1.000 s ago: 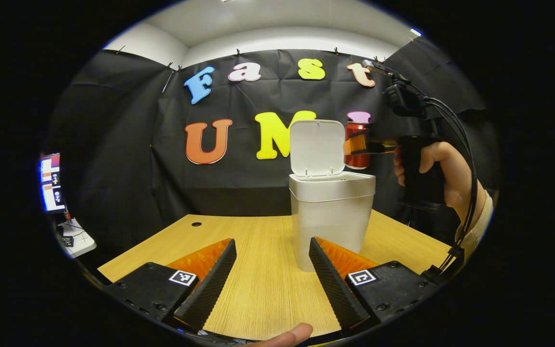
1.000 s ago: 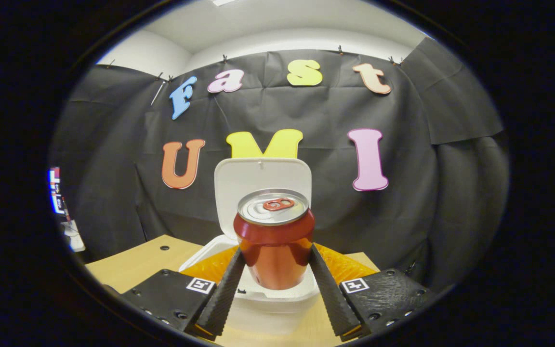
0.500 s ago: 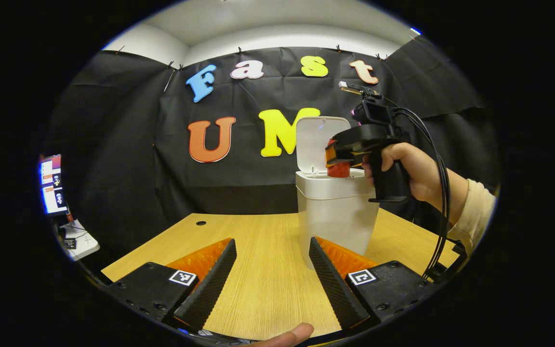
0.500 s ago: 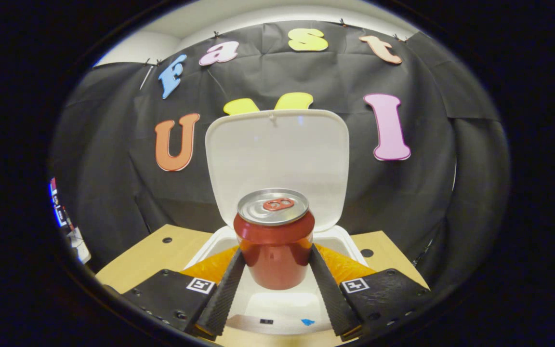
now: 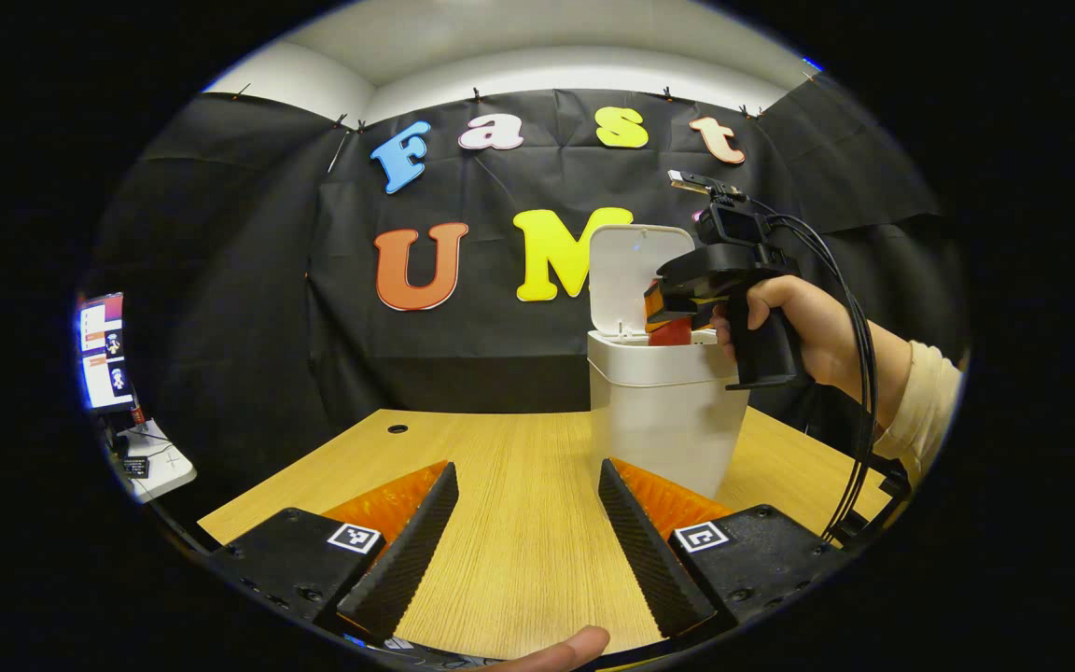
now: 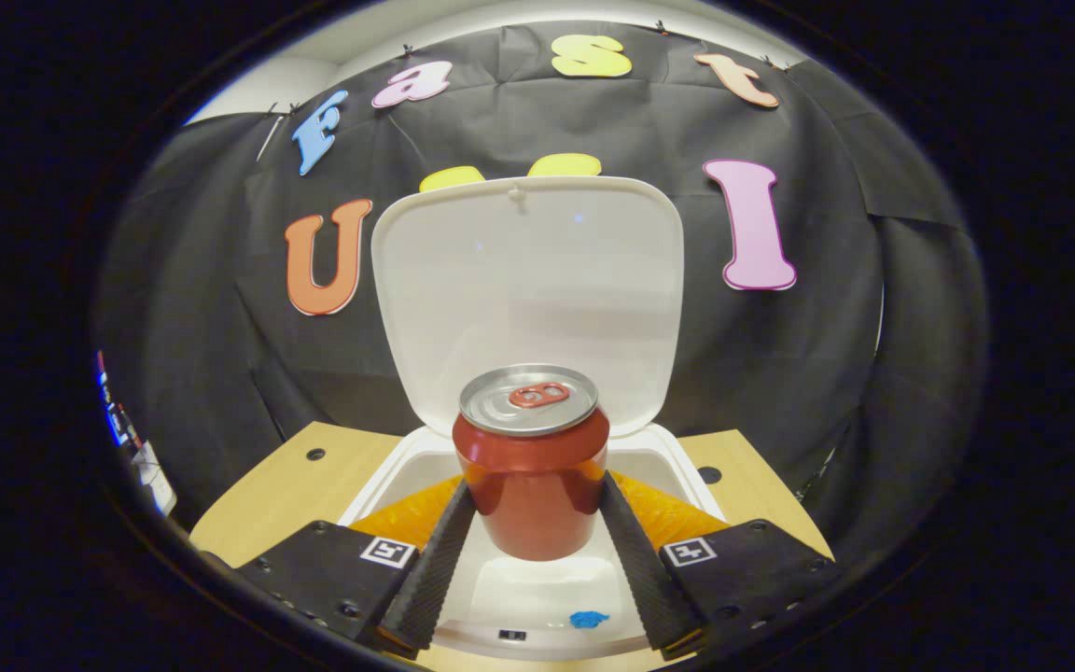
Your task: Press the lid of the desktop garbage bin to open it, pick up the crumpled paper on the desktop and throw it into the bin, then pick up the pop can on the desktop and drop it into the bin, and finally close the garbage bin lid.
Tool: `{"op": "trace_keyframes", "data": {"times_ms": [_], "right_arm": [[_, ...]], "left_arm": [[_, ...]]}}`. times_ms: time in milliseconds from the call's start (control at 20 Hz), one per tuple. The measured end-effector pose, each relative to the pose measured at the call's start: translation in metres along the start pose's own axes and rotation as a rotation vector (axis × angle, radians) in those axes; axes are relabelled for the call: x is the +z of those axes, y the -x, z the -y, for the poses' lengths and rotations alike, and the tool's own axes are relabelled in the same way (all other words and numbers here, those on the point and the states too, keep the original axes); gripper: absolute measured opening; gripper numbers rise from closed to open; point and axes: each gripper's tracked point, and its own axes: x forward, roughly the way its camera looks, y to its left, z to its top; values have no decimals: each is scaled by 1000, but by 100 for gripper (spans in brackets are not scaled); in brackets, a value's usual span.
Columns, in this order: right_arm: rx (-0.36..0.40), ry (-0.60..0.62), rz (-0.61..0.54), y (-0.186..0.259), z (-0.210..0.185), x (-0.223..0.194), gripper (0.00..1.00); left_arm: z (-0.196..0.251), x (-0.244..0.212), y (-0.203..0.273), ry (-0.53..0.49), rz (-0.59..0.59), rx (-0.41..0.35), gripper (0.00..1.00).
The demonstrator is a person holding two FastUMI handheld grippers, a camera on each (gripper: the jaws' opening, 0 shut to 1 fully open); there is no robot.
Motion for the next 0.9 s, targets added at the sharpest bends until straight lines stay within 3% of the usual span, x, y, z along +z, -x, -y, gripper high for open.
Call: {"op": "trace_keyframes", "data": {"times_ms": [300,900], "right_arm": [[27,7,46,27,-13,24,80],[23,9,208,78,-17,132,82]], "left_arm": [[-5,-8,-5,30,-33,9,98],[-14,1,-1,40,-14,6,98]]}}
